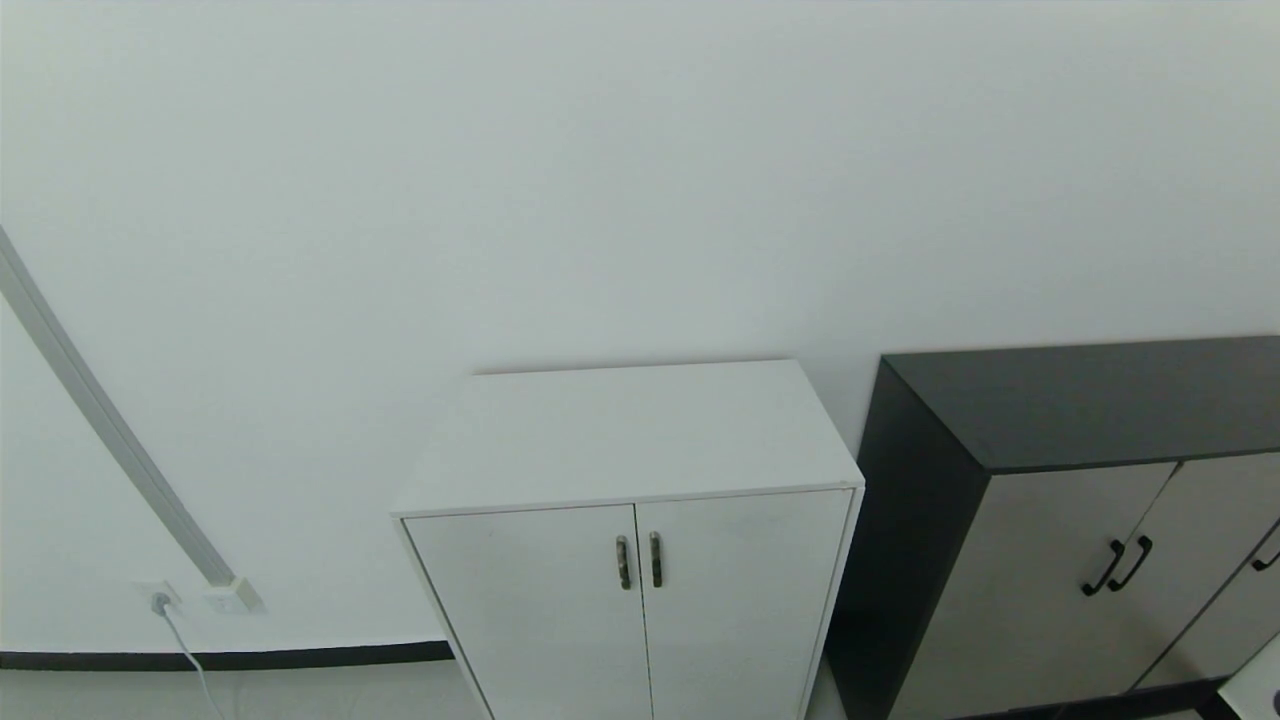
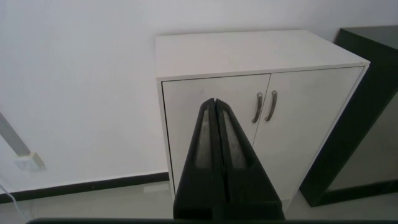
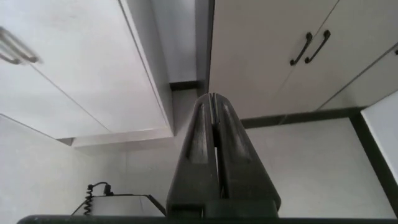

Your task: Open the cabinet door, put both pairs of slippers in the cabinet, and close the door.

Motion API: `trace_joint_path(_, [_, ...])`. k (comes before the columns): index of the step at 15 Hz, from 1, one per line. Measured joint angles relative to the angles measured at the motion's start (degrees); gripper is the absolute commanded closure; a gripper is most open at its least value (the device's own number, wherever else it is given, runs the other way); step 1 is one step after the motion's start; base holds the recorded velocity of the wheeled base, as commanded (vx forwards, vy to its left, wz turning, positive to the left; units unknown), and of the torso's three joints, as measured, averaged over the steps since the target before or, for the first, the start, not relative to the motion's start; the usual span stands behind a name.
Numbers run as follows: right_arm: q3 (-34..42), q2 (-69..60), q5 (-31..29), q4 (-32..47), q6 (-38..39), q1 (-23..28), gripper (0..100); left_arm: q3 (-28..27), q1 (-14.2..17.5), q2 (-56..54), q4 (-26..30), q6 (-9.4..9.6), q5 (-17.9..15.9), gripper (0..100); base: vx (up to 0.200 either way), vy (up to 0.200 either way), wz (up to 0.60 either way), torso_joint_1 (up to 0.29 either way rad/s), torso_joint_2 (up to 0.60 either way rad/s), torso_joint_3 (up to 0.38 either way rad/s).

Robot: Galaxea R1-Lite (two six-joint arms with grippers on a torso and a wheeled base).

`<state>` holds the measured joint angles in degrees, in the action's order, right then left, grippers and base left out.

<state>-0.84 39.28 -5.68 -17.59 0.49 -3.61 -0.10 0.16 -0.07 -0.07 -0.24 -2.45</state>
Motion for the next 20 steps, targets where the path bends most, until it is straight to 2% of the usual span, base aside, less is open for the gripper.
trace_joint_path(4, [-0.28,-10.7,2.18,11.65,-0.35,-0.41,100,0.0,0.05,0.0,0.0,0.06,0.0,100,0.0,0.0,0.0,0.0,0.0,0.0])
trace_joint_path(7, [-0.23,-16.54,2.49,16.45,-0.39,-2.78,100,0.0,-0.02,0.0,0.0,0.06,0.0,100,0.0,0.0,0.0,0.0,0.0,0.0])
trace_joint_path(15, [-0.17,-20.93,2.51,17.15,-0.02,-5.99,100,0.0,0.0,0.0,0.0,0.0,0.0,100,0.0,0.0,0.0,0.0,0.0,0.0])
trace_joint_path(20, [-0.04,-24.98,1.41,17.19,3.32,-12.9,100,0.0,0.05,0.0,0.0,-0.07,0.07,100,0.0,0.0,0.0,0.0,0.0,0.0])
